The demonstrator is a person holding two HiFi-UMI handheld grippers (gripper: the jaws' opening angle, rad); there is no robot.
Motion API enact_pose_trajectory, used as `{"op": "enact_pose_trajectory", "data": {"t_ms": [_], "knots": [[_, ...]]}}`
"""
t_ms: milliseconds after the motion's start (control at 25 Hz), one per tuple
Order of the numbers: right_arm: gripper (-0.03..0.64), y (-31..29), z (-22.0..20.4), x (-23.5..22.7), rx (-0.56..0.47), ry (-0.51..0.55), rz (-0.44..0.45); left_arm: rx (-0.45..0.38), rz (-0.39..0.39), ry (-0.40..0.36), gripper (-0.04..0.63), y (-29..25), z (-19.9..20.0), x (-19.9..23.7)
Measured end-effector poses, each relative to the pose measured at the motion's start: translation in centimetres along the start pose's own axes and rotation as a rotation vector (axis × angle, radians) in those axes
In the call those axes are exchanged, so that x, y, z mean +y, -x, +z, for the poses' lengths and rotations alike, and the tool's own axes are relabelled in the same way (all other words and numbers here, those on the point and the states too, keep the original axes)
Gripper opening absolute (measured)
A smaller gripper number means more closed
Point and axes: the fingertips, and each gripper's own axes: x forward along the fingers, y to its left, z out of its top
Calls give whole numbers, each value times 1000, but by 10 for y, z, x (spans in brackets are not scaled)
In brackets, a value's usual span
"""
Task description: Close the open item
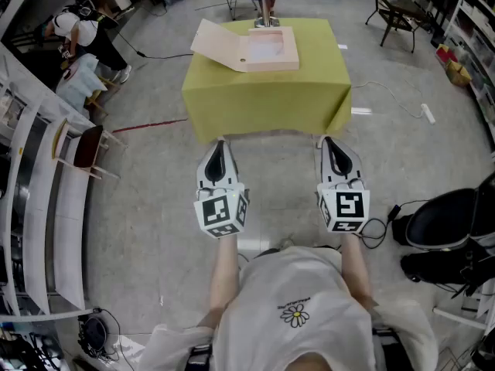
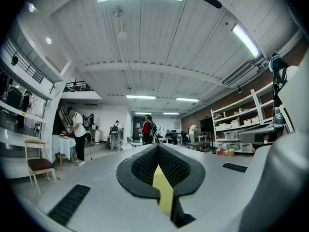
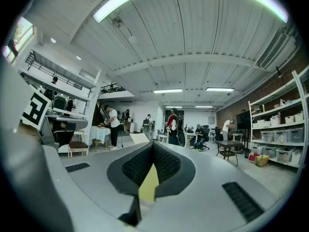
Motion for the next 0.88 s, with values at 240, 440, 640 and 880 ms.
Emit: {"op": "enact_pose_trajectory", "data": {"t_ms": [240,440,640,880], "knots": [[0,2,-4,1,4,-3,3,-10,-2,-26,14,6,0,-4],[0,1,-9,5,2,-54,45,-15,-20,-36,14,8,-1,-7],[0,3,-3,3,-26,-74,55,-22,-26,-34,14,10,5,-10],[0,-1,-8,4,-39,-163,73,-17,-33,-21,14,14,5,-8]]}}
